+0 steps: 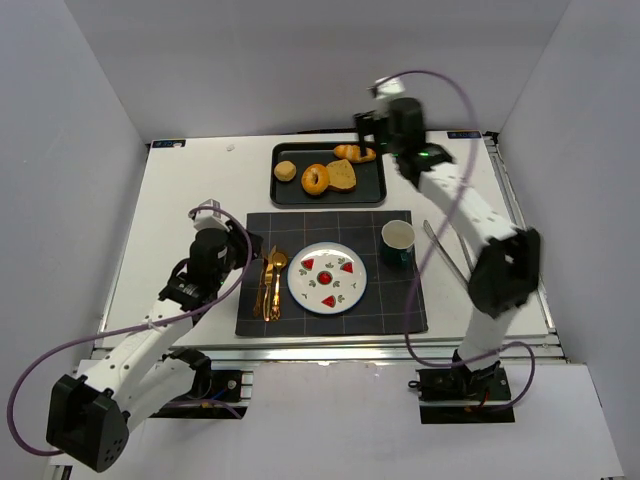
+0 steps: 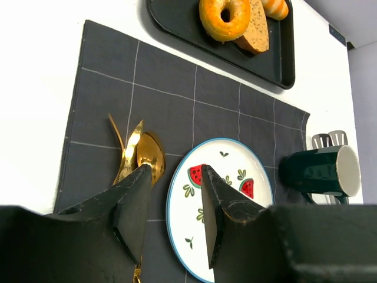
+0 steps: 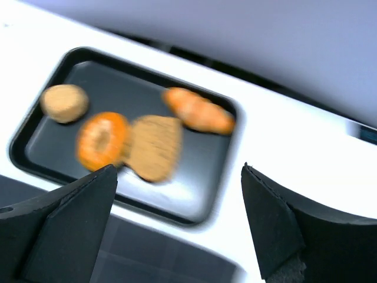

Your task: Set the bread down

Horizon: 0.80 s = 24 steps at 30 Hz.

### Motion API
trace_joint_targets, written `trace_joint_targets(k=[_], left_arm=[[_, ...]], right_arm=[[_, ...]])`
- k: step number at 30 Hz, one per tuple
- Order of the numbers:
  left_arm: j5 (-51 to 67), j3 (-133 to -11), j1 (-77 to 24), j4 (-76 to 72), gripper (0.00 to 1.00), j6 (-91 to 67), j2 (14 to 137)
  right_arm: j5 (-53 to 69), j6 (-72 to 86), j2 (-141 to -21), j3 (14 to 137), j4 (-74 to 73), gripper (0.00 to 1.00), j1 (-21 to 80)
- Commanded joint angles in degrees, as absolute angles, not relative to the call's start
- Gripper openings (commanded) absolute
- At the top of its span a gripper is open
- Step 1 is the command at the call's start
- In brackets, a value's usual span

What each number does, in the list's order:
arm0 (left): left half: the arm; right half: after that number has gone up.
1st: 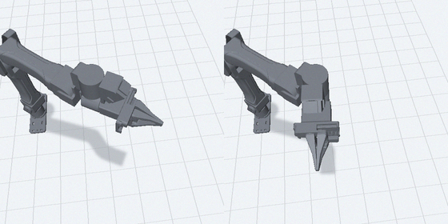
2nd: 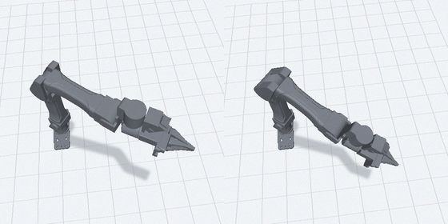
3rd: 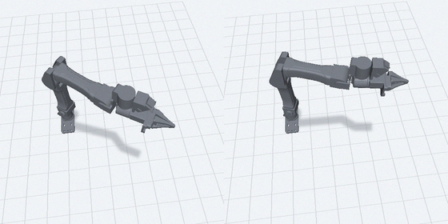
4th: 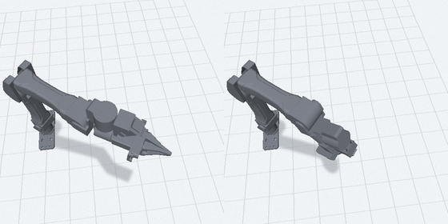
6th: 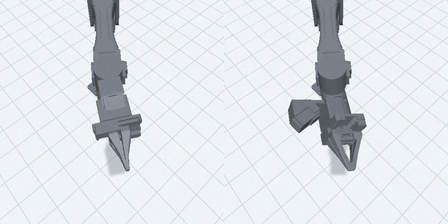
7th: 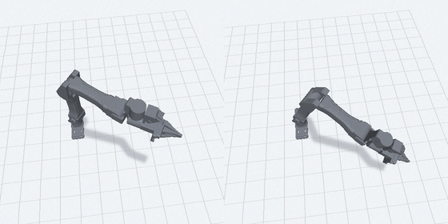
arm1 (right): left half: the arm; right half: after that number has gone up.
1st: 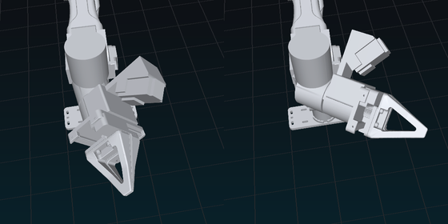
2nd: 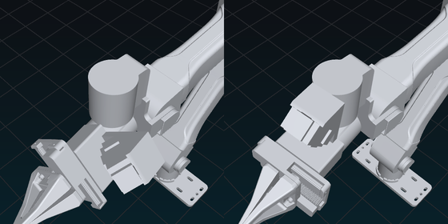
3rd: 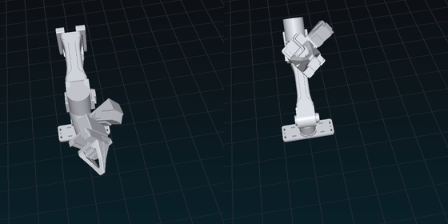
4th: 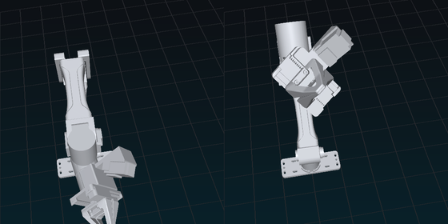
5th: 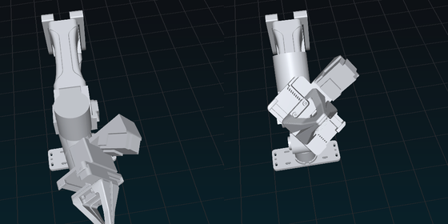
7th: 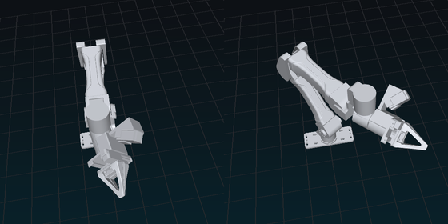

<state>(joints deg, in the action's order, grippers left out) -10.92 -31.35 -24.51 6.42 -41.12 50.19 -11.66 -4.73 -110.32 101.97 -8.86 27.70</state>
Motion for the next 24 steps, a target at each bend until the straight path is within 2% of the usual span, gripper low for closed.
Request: trace_joint_targets(k=[1, 2, 3, 4, 5, 6, 7, 8, 9, 10, 11, 12, 13, 14, 15, 16, 17, 24], left_arm=[[-9.23, -34.80, -24.70, 4.04, 0.49, -39.64, 52.03], [-9.05, -35.15, -24.70, 3.69, 0.48, -39.12, 52.81], [-8.88, -35.42, -24.70, 3.43, 0.38, -38.85, 53.26], [-8.27, -35.51, -24.61, 2.38, 0.24, -38.59, 53.78], [-8.09, -35.42, -24.61, 1.94, 0.09, -38.41, 54.05], [-7.91, -35.42, -24.61, 1.59, 0.00, -38.41, 54.23], [-7.21, -35.25, -24.61, 0.80, 0.00, -38.41, 54.32], [-6.95, -35.16, -24.52, 0.36, 0.00, -38.50, 54.49], [-6.60, -34.90, -24.61, 0.44, 0.00, -38.50, 54.49], [-6.42, -34.37, -24.52, -1.47, 0.00, -38.58, 54.49], [-6.07, -34.19, -24.52, -1.75, 0.03, -38.67, 54.49], [-5.98, -34.02, -24.52, -2.02, 0.16, -38.76, 54.49], [-5.89, -33.75, -24.52, -1.93, 0.50, -38.85, 54.58], [-6.06, -33.84, -24.52, -1.76, 0.60, -38.85, 54.58], [-6.06, -33.84, -24.52, -1.76, 0.65, -38.76, 54.49], [-6.06, -33.40, -24.52, -2.19, 0.68, -38.76, 54.32], [-5.98, -33.22, -24.52, -2.37, 0.71, -38.76, 54.23], [-3.70, -33.13, -24.52, -3.08, 0.71, -38.32, 55.89]], right_arm=[[-7.49, -5.70, -96.64, 91.26, -9.85, 0.88, 19.18], [4.01, -9.37, -93.89, 84.36, -10.10, 0.72, 12.81], [12.05, -12.45, -88.99, 81.16, -11.15, 0.54, 9.00], [23.53, -14.05, -86.86, 74.77, -10.99, 0.01, 2.00], [26.60, -13.63, -85.10, 72.45, -11.51, 0.00, -1.46], [30.37, -14.58, -83.86, 71.12, -13.43, 0.00, -4.89], [37.20, -16.16, -82.46, 70.23, -15.97, 0.00, -7.53], [38.31, -20.35, -81.92, 69.44, -21.56, 0.00, -11.30], [37.80, -21.52, -81.39, 67.69, -23.27, 0.04, -12.47], [37.71, -22.66, -80.34, 66.54, -24.77, 0.29, -13.79], [37.36, -23.81, -79.72, 65.23, -26.18, 0.65, -15.80], [35.61, -23.99, -78.93, 61.91, -26.37, 0.78, -16.34], [30.72, -23.39, -77.01, 59.87, -25.41, 0.89, -16.70], [27.80, -22.77, -75.95, 57.85, -23.92, 0.89, -16.87], [24.82, -20.59, -74.37, 54.35, -21.64, 0.89, -16.87], [18.26, -19.26, -73.83, 52.84, -20.06, 0.89, -16.70], [16.71, -19.07, -73.57, 51.87, -19.69, 0.89, -16.70], [14.07, -24.79, -76.53, 45.53, -17.23, 0.89, -14.24]])
